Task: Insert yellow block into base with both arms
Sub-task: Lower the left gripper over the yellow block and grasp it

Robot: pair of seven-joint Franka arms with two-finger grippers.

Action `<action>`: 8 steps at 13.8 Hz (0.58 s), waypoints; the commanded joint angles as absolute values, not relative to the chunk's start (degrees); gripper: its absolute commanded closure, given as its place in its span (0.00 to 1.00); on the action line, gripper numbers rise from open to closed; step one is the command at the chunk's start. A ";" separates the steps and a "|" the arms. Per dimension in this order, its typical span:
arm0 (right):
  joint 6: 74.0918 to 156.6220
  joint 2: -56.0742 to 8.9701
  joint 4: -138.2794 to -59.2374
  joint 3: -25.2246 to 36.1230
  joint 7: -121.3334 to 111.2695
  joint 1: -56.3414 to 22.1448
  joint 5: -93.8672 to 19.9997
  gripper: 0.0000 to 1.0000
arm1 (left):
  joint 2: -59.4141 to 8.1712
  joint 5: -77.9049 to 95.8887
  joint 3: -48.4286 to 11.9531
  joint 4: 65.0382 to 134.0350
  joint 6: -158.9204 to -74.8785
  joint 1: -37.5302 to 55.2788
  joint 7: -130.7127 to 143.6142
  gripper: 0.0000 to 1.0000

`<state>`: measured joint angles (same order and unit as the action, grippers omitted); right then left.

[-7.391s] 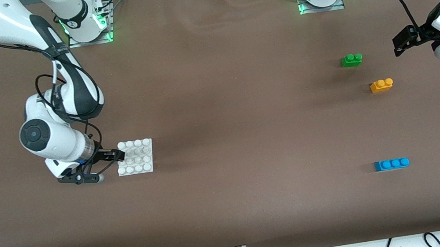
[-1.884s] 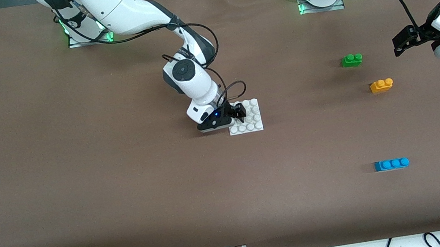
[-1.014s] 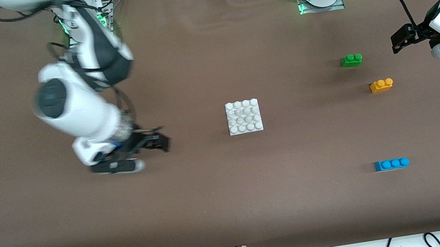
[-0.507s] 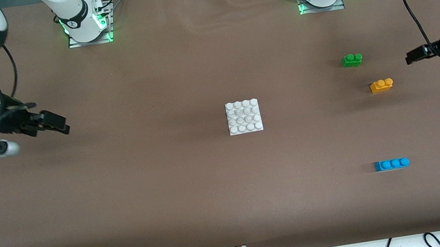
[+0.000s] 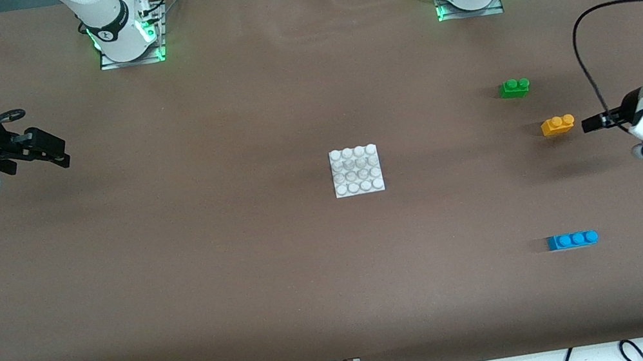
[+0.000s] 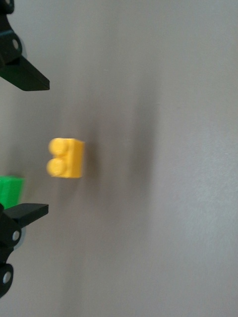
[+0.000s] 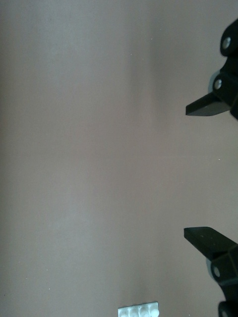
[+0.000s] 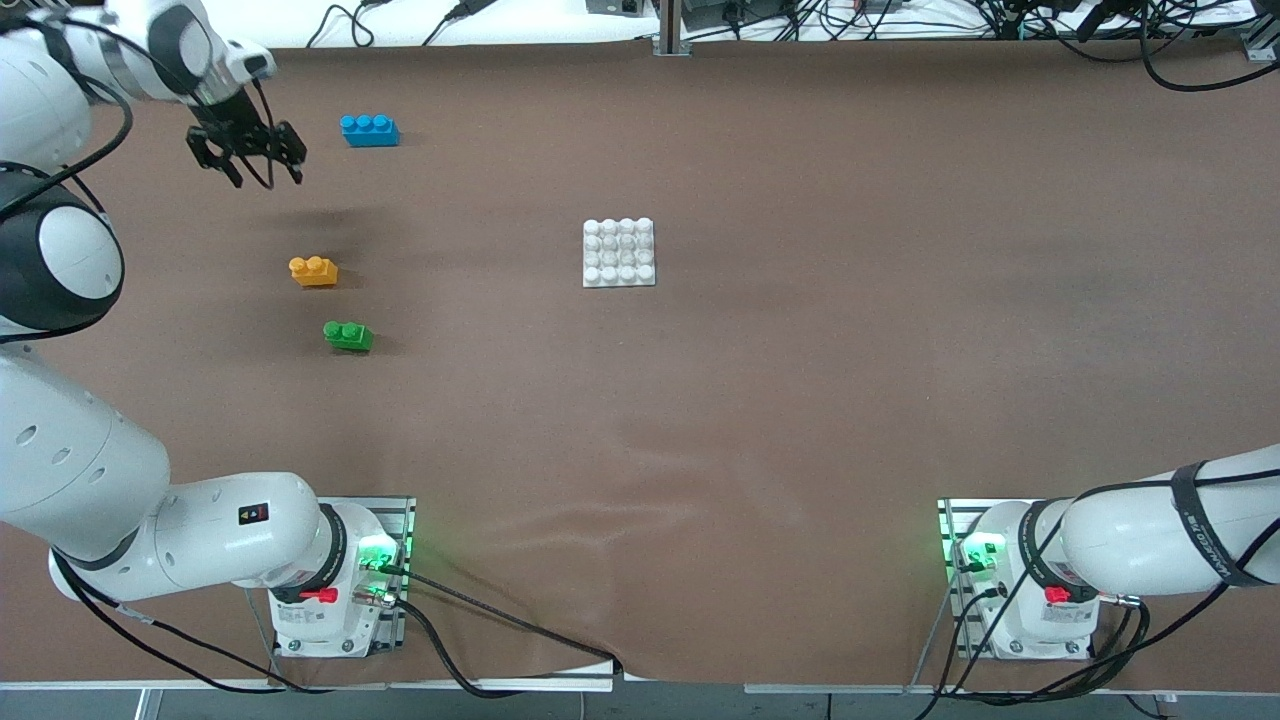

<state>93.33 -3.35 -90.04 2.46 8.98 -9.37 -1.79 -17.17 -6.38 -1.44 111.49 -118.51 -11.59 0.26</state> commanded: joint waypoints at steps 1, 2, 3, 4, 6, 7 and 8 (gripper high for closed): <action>91.50 -2.11 -89.13 2.81 7.47 -8.61 -1.32 0.01 | -15.29 -8.09 -1.85 122.84 -131.79 -13.61 -0.97 0.00; 90.97 -2.11 -88.69 2.90 7.56 -8.61 -1.41 0.01 | -15.21 -8.17 -1.85 125.48 -135.32 -14.49 -0.97 0.00; 90.62 -2.11 -88.68 3.07 7.65 -8.61 -1.41 0.01 | -15.12 -8.17 -1.93 127.33 -137.79 -14.50 -0.88 0.00; 90.27 -2.11 -88.68 3.25 7.82 -8.53 -1.23 0.01 | -15.03 -8.09 -2.11 127.79 -137.99 -14.41 -0.53 0.00; 89.91 -2.20 -88.33 4.74 7.47 -8.53 -1.40 0.01 | -15.12 -8.17 -2.20 128.58 -138.25 -14.07 -0.44 0.00; 89.91 -2.28 -88.24 5.88 7.30 -8.53 -1.84 0.01 | -15.12 -8.17 -2.20 129.02 -138.34 -14.06 -0.53 0.00; 89.91 -2.46 -88.07 6.06 7.38 -8.53 -1.93 0.01 | -15.12 -8.17 -2.20 129.72 -138.34 -13.98 -0.88 0.00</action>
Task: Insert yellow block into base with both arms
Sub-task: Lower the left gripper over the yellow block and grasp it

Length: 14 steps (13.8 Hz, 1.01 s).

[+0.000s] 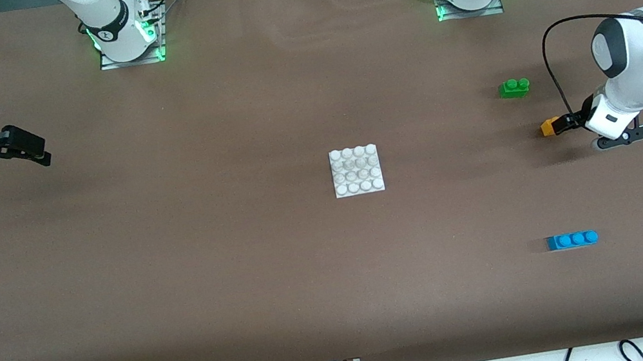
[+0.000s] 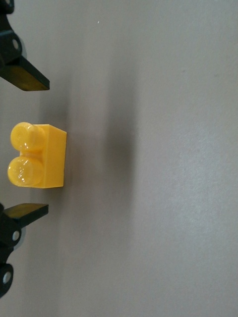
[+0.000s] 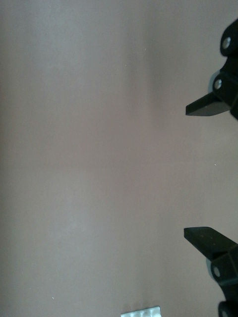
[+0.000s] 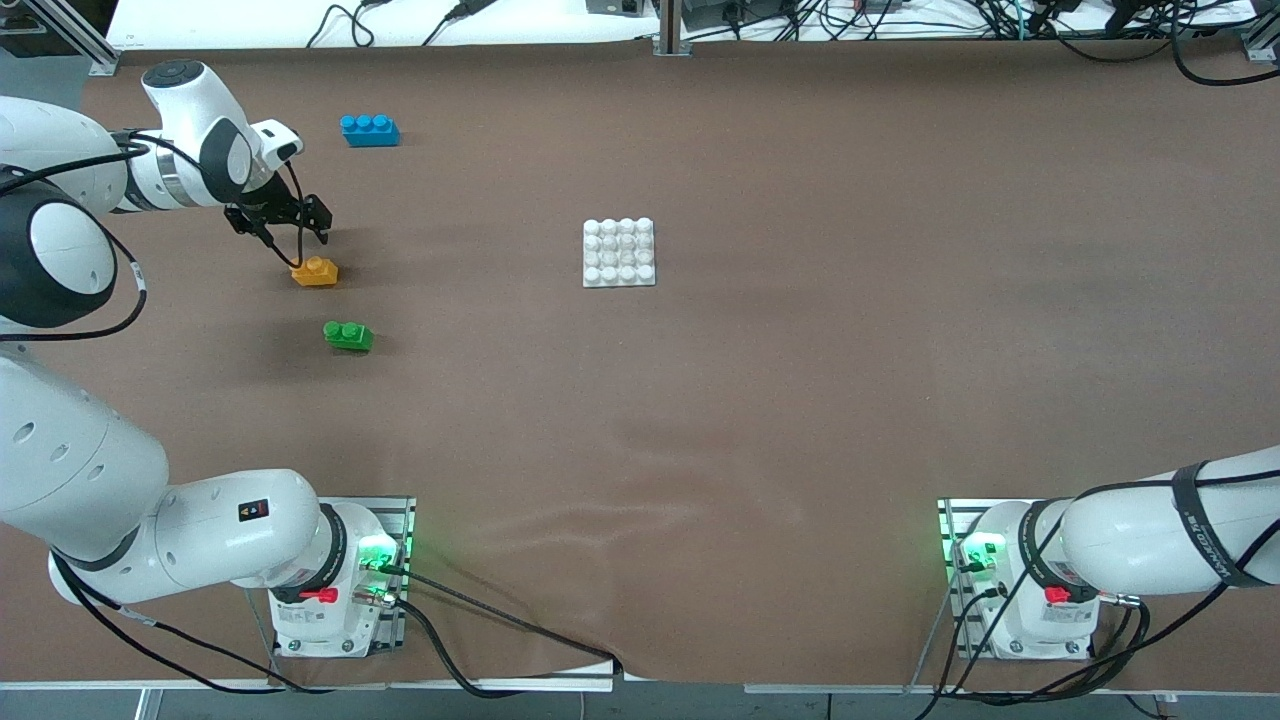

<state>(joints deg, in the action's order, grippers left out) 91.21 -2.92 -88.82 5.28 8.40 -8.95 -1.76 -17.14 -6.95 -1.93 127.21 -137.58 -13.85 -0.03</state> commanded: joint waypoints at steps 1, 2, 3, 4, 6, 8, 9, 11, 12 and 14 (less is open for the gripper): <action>90.00 -2.46 -87.89 5.98 7.64 -8.61 -1.76 0.01 | -15.20 -8.17 -2.20 129.90 -138.43 -13.97 -0.88 0.00; 89.91 -2.46 -87.02 5.63 7.73 -8.70 -1.32 0.01 | -15.29 -8.17 -2.20 130.25 -138.43 -13.97 -0.88 0.00; 89.83 -2.46 -86.66 5.63 7.82 -8.70 -1.23 0.01 | -15.47 -8.17 -2.28 130.51 -138.43 -13.97 -0.88 0.00; 89.39 -3.07 -86.57 5.89 8.26 -8.61 -1.84 0.01 | -15.56 -8.17 -2.20 130.95 -138.78 -13.89 -0.88 0.00; 88.07 -3.34 -86.75 5.98 8.35 -8.61 -2.02 0.01 | -15.73 -8.17 -2.20 131.92 -139.83 -13.89 -0.88 0.00; 86.93 -3.87 -86.40 5.45 8.53 -9.05 -1.41 0.01 | -16.08 -8.17 -2.20 132.36 -140.80 -13.89 -0.88 0.00; 86.92 -3.87 -86.40 5.45 8.61 -9.05 -1.41 0.01 | -16.17 -8.26 -2.20 132.36 -140.80 -13.89 -0.97 0.00; 86.75 -3.87 -86.48 5.62 8.44 -8.97 -1.67 0.01 | -16.26 -8.26 -2.28 132.63 -140.80 -13.89 -0.97 0.00; 86.14 -3.87 -86.48 5.62 8.52 -8.96 -1.58 0.01 | -16.35 -8.26 -2.29 132.63 -140.80 -13.80 -0.97 0.00; 83.60 -4.04 -86.66 5.62 8.79 -8.96 -1.67 0.01 | -17.05 -8.26 -2.20 132.71 -141.67 -13.36 -1.05 0.00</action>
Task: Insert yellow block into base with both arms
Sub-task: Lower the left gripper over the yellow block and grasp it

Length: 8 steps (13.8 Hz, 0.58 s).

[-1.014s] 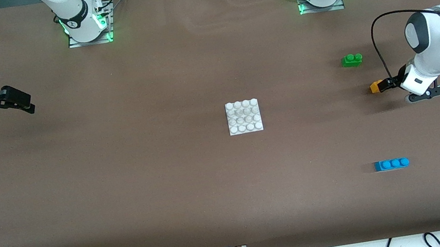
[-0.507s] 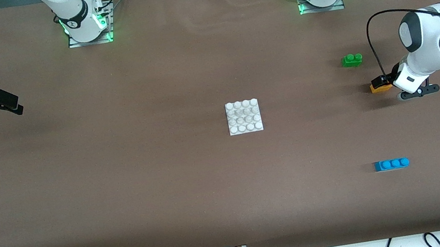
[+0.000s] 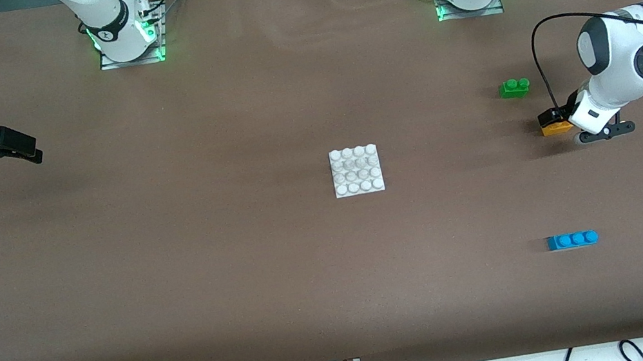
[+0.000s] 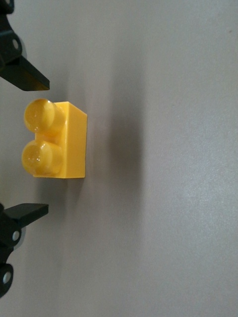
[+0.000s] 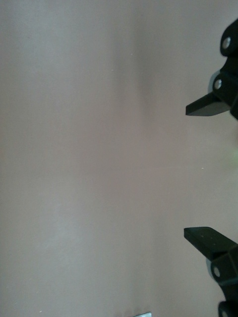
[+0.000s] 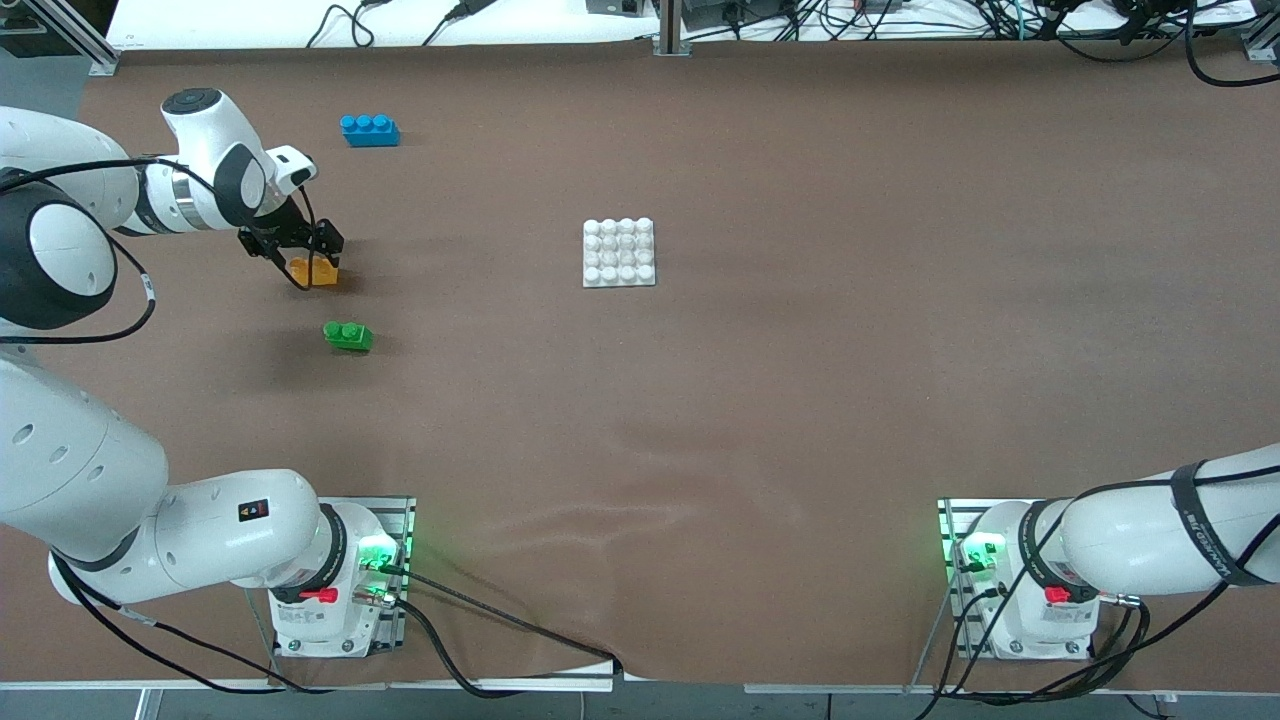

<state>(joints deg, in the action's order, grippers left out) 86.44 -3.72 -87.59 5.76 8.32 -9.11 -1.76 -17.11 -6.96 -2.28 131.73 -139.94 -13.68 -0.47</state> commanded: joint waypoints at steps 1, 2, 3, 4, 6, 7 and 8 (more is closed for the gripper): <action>82.63 -4.04 -86.66 5.62 9.05 -8.96 -1.67 0.01 | -17.57 -8.26 -2.20 132.71 -142.38 -13.36 -1.32 0.00; 82.53 -4.04 -86.66 5.62 9.23 -8.96 -1.67 0.01 | -17.93 -8.26 -2.20 132.71 -142.99 -13.36 -2.36 0.00; 82.53 -4.04 -86.66 5.62 9.23 -8.96 -1.67 0.01 | -18.02 -8.26 -2.20 132.63 -143.35 -13.36 -2.90 0.00; 82.53 -4.04 -86.66 5.62 9.23 -8.96 -1.67 0.01 | -17.93 -8.26 -2.20 132.63 -143.35 -13.36 -2.99 0.00; 82.44 -4.04 -86.66 5.62 9.23 -9.05 -1.67 0.01 | -17.93 -8.26 -2.20 132.63 -143.35 -13.36 -3.08 0.00; 82.44 -4.04 -86.66 5.62 9.14 -9.05 -1.67 0.01 | -17.93 -8.78 -2.20 132.63 -143.35 -13.45 -3.08 0.00; 82.44 -4.13 -86.66 5.62 9.14 -8.97 -1.58 0.01 | -17.93 -9.75 -2.11 132.63 -143.35 -13.53 -2.99 0.00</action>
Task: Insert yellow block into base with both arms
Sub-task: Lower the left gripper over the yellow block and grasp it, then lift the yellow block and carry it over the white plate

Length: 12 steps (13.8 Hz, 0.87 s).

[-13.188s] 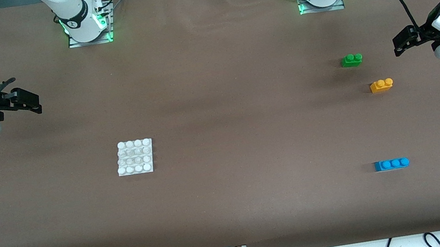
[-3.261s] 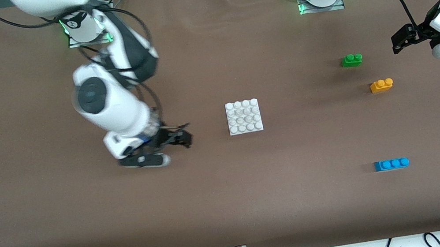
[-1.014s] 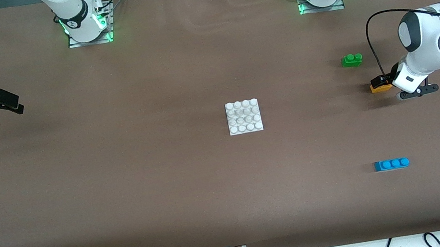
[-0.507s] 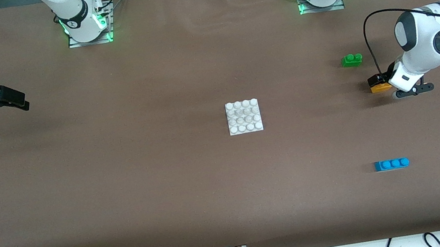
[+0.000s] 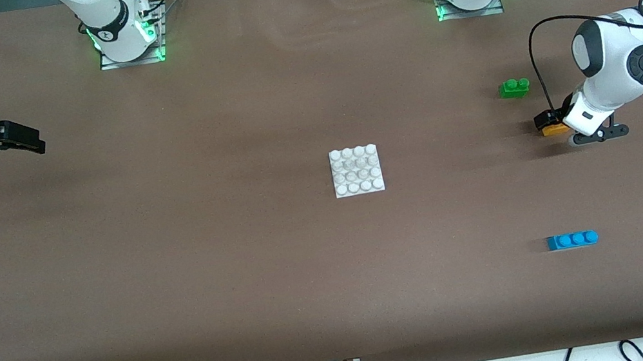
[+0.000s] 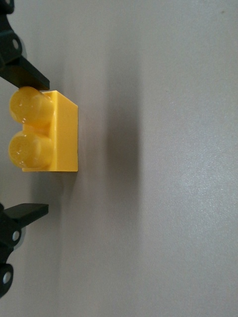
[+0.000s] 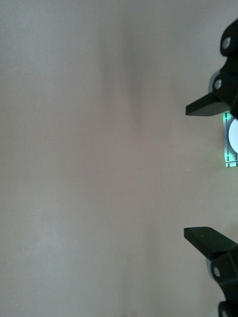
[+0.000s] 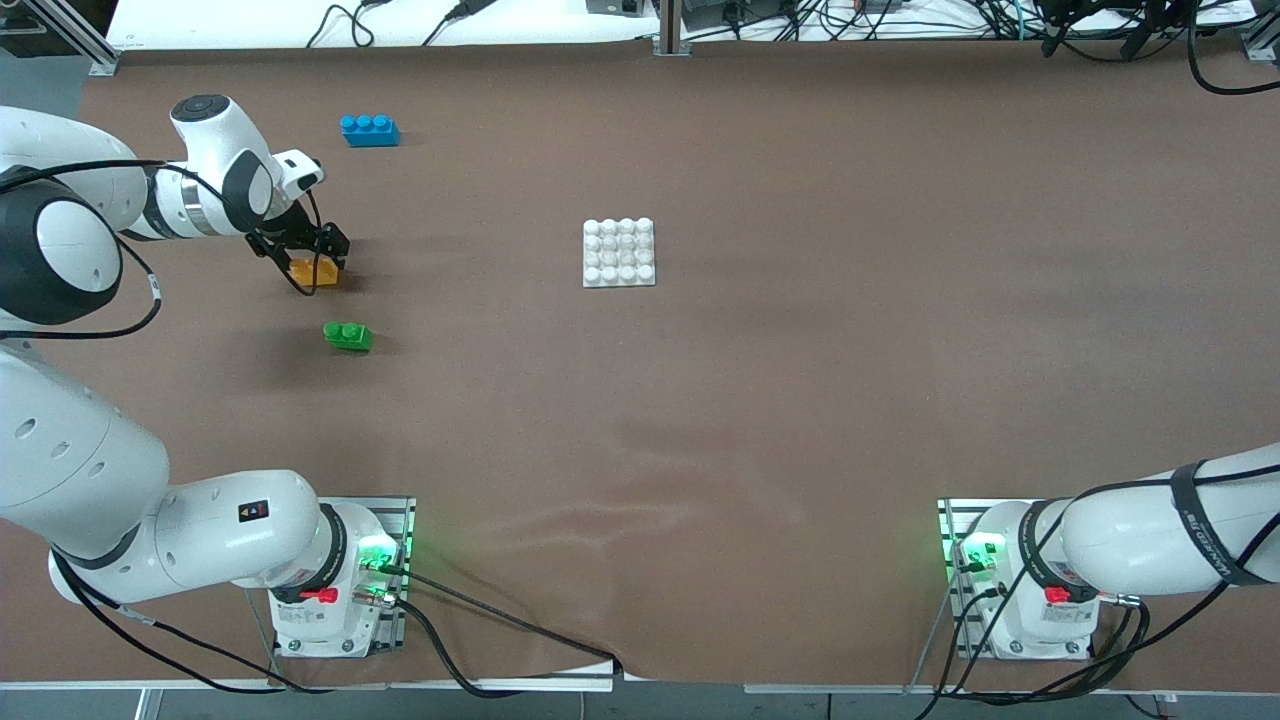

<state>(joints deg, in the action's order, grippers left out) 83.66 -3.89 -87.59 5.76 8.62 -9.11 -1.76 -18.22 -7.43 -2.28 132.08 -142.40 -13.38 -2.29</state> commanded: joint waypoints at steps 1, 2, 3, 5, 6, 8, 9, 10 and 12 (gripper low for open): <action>82.53 -4.13 -86.66 5.62 9.14 -8.96 -1.58 0.01 | -18.02 -10.28 -2.20 132.54 -143.35 -13.80 -3.08 0.01; 82.44 -4.13 -86.66 5.62 9.14 -8.96 -1.58 0.01 | -18.02 -10.28 -2.11 132.54 -143.35 -13.89 -3.08 0.03; 82.44 -4.13 -86.66 5.62 9.14 -8.96 -1.58 0.01 | -18.02 -10.28 -2.11 132.54 -143.35 -13.97 -2.99 0.13; 82.53 -4.13 -86.66 5.62 9.14 -8.96 -1.58 0.01 | -18.11 -10.28 -2.11 132.45 -143.35 -13.97 -2.99 0.32; 82.62 -4.13 -86.57 5.62 9.14 -8.96 -1.50 0.01 | -18.02 -10.28 -2.11 132.45 -143.35 -13.97 -2.99 0.36; 83.06 -4.13 -86.49 5.62 9.05 -8.96 -1.41 0.01 | -18.02 -10.28 -2.11 132.45 -143.35 -13.97 -2.90 0.39; 83.14 -4.13 -86.48 5.62 9.05 -8.96 -1.41 0.01 | -18.02 -10.28 -2.11 132.45 -143.35 -13.97 -2.90 0.45; 83.23 -4.13 -86.48 5.62 9.05 -9.05 -1.32 0.01 | -18.02 -10.28 -2.11 132.36 -143.35 -13.89 -2.90 0.48; 83.49 -4.48 -86.22 5.80 8.61 -8.61 -1.58 0.01 | -17.67 -10.28 -2.20 131.93 -142.91 -13.89 -2.81 0.49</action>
<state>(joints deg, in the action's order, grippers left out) 83.73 -3.94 -87.59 5.82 8.62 -9.05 -1.76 -18.07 -9.05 -2.10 132.05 -142.66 -13.58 -2.32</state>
